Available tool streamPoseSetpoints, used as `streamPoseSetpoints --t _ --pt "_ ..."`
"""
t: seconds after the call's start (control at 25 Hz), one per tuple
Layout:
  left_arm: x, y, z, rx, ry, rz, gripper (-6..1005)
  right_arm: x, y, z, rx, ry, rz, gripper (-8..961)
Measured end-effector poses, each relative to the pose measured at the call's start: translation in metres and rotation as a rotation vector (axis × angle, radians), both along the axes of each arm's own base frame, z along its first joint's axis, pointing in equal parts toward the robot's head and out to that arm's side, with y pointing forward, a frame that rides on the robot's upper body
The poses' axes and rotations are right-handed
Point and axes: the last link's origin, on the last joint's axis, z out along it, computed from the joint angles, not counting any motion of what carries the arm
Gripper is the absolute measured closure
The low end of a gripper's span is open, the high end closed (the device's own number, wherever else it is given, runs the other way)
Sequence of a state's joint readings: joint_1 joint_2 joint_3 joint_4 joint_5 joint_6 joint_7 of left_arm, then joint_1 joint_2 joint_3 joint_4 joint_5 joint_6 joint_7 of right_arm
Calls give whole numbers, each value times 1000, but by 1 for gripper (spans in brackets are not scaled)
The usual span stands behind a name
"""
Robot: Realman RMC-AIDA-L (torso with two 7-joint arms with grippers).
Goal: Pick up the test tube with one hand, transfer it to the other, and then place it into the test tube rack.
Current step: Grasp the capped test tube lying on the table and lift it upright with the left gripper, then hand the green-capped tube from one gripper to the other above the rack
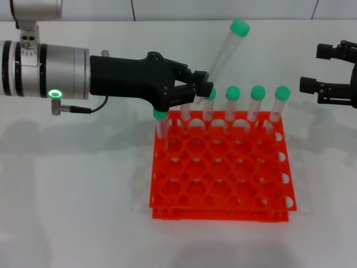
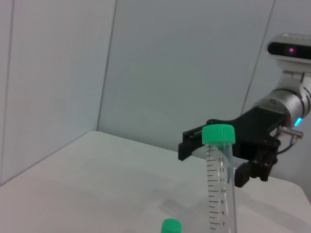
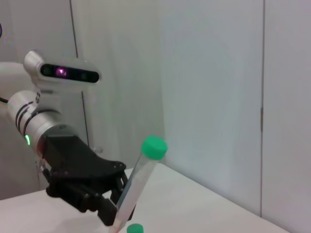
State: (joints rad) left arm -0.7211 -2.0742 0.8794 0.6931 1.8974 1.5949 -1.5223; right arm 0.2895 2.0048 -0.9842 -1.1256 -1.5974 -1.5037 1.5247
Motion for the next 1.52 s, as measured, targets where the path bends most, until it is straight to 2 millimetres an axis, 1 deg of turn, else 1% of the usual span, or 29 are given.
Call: streamPoseSetpoints --t 0.4,0.6,0.84,1.52 --pt "-9 -8 -7 -14 7 -8 807 0 -8 5 -13 32 20 95" --pt "-9 -12 -11 -30 21 -29 807 -6 -7 2 -29 34 42 95" --pt "-10 -14 -17 -49 22 -36 808 -16 -5 -7 -63 29 76 95" --pt "-8 -14 -21 -38 28 -74 808 -29 -3 -13 -88 46 121 95"
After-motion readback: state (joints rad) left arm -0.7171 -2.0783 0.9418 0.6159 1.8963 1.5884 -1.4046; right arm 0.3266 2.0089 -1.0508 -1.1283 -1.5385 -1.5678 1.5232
